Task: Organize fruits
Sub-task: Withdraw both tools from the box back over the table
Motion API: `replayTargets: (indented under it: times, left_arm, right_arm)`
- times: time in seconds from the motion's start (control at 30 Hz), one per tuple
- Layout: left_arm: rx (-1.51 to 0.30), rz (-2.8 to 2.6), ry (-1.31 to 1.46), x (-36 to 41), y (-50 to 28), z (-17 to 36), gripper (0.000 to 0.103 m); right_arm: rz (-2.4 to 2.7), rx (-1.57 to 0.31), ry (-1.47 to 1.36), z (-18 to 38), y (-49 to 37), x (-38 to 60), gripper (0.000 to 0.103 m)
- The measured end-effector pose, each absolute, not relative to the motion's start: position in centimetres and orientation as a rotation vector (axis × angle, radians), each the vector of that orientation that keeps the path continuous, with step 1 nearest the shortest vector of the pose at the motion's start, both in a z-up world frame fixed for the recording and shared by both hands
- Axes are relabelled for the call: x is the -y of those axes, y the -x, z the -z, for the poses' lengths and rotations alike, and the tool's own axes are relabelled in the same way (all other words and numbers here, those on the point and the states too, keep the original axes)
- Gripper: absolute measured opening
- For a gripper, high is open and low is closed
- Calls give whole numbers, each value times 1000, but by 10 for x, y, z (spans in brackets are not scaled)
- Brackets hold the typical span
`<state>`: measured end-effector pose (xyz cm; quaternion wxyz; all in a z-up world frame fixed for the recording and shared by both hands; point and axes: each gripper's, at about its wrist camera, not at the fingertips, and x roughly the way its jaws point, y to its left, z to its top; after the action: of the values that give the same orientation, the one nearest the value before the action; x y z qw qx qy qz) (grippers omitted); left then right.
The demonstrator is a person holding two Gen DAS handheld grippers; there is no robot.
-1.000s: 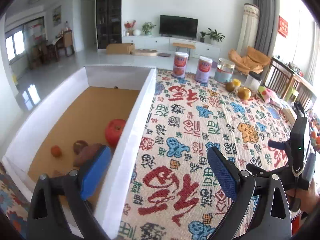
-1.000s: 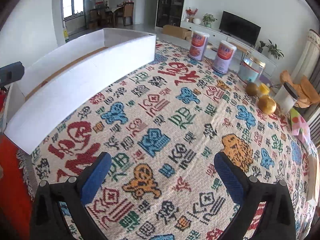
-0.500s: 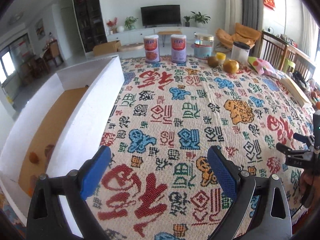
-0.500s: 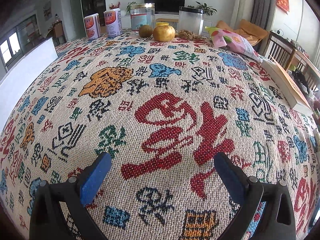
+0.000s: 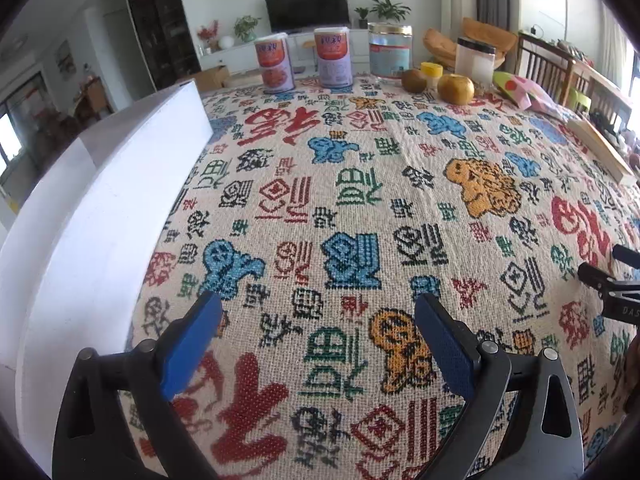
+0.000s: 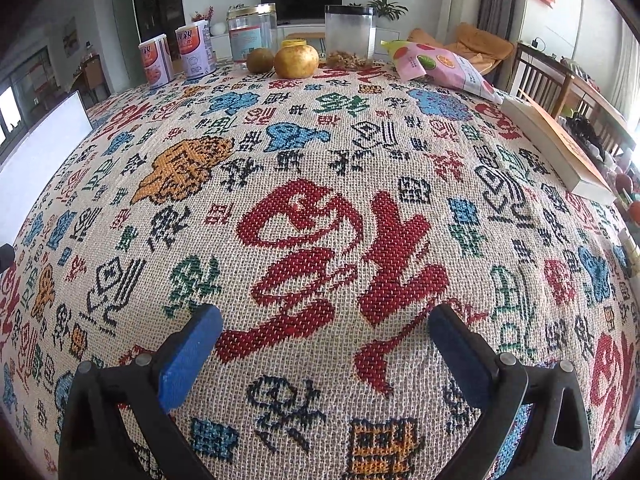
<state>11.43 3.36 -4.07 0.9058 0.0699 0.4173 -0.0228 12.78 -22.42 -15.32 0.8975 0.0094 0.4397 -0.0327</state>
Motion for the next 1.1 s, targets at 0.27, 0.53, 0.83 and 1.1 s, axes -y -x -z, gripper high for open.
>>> replayTargets:
  times: [0.27,0.53,0.83,1.1]
  left_arm:
    - [-902,99,-95,-30,-169,64,98]
    - [-929,87,-46,-43,-188,82,100]
    - [-928,72,-50,-42,-186,82,103]
    - [-927,72,-49,-42,-186,82,103]
  right_arm:
    - [66,-911,-23,153,-129,225,103]
    - [66,-912,-22,154,-129,226,103]
    - [64,-914,-24,154,-129,226,103]
    - [3,-979,7,152,-139,226,103]
